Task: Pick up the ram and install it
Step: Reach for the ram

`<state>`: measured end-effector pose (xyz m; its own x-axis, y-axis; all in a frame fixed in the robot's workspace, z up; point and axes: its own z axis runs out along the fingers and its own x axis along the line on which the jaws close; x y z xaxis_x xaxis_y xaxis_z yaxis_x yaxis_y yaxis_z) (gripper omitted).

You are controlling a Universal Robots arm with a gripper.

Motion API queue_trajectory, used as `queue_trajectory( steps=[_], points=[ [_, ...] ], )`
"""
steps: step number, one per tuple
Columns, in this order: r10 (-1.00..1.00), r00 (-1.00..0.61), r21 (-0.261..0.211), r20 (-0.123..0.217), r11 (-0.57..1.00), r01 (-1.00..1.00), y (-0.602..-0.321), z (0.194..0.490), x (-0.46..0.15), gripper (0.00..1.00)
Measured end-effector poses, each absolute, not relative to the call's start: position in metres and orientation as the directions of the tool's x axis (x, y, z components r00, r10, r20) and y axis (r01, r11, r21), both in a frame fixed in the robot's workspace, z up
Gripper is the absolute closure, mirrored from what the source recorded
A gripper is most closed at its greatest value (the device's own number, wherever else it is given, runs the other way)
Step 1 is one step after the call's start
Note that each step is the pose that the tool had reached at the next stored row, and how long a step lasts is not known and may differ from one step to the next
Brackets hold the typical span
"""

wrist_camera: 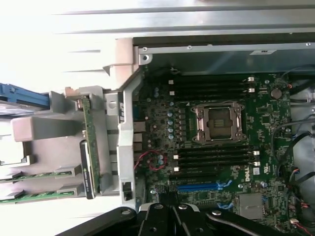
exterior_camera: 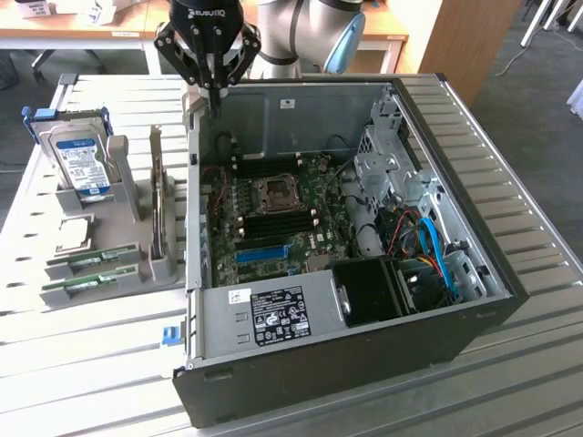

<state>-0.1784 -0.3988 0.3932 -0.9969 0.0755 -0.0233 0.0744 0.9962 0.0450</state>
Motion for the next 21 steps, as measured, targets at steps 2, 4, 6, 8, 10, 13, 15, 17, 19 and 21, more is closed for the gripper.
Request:
queue_trajectory(
  steps=[2, 4, 6, 8, 10, 13, 15, 17, 19, 21],
  points=[
    [0.075, -0.997, 0.045, -0.023, 0.996, 0.074, -0.399, 0.393, -0.182, 0.89],
    [0.075, -0.997, 0.045, -0.023, 0.996, 0.074, -0.399, 0.393, -0.185, 0.89],
    [0.075, -0.997, 0.045, -0.023, 0.996, 0.074, -0.399, 0.393, -0.189, 0.89],
    [0.075, -0.997, 0.045, -0.023, 0.996, 0.074, -0.399, 0.393, -0.193, 0.89],
    [0.075, -0.997, 0.045, -0.023, 0.996, 0.074, -0.399, 0.393, -0.197, 0.89],
    [0.075, -0.997, 0.045, -0.023, 0.996, 0.074, -0.399, 0.393, -0.203, 0.89],
    [0.075, -0.997, 0.045, -0.023, 0.996, 0.074, -0.399, 0.393, -0.208, 0.89],
    [0.075, -0.997, 0.045, -0.023, 0.996, 0.074, -0.399, 0.393, -0.212, 0.89],
    [0.075, -0.997, 0.045, -0.023, 0.996, 0.074, -0.399, 0.393, -0.217, 0.89],
    [0.075, -0.997, 0.045, -0.023, 0.996, 0.074, -0.399, 0.393, -0.221, 0.89]
  ],
)
